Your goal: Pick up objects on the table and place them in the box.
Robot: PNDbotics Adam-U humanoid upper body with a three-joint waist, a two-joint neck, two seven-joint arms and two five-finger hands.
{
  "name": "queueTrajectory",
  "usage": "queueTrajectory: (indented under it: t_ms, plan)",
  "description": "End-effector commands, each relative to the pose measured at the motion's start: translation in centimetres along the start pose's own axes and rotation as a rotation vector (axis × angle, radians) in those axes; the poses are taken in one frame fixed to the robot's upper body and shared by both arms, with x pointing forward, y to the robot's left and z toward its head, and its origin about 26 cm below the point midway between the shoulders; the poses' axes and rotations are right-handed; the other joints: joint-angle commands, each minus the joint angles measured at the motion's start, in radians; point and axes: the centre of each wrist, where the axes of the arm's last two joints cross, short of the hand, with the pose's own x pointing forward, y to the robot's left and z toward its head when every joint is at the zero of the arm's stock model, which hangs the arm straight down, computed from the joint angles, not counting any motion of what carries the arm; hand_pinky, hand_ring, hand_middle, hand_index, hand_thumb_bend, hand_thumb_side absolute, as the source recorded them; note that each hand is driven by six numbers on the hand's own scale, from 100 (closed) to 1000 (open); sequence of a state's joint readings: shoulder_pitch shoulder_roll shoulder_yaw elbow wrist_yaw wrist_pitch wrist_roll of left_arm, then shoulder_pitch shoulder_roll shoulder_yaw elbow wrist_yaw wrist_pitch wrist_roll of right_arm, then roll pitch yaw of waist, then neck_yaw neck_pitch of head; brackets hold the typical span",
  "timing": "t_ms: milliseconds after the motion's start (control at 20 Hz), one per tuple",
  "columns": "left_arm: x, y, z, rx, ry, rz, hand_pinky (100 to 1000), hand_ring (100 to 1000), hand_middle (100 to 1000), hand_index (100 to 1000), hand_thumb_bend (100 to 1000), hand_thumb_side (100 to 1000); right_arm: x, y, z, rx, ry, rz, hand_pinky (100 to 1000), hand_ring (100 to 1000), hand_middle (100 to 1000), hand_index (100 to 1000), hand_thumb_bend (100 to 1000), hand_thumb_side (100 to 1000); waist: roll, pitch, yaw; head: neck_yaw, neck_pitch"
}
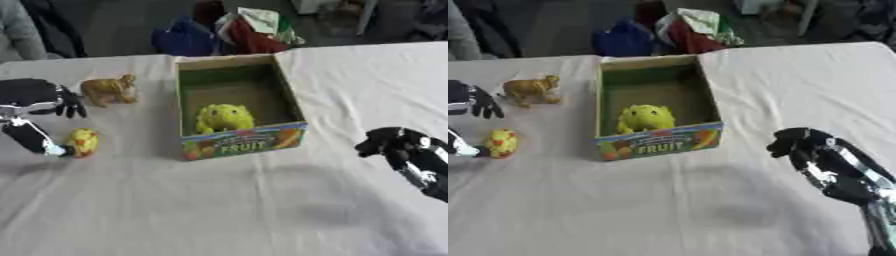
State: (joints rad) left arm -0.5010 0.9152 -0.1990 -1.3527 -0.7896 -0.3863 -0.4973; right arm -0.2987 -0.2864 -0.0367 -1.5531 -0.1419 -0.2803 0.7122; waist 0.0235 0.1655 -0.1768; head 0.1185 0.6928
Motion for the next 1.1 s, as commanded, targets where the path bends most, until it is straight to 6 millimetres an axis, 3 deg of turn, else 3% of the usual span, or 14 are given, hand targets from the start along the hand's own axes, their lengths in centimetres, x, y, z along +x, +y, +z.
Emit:
queueTrajectory:
  t_ms: [50,1100]
  plan:
    - [-1.4,1.0,1.3,0.003,0.054,-0.043,694,600,579,790,521,365,0.5,-0.8,0.2,-0.002,0.005,0.029,744,766,660,824,100,491,-0.001,-0.016,0.001,-0.003,0.000]
    - [-1.5,-1.1,-2.2,0.064,0.102,-0.038,666,570,549,766,452,251,0.4,-0.6,0.1,-0.001,0.004,0.023,743,766,660,824,100,489,-0.007,-0.010,-0.003,-0.001,0.008]
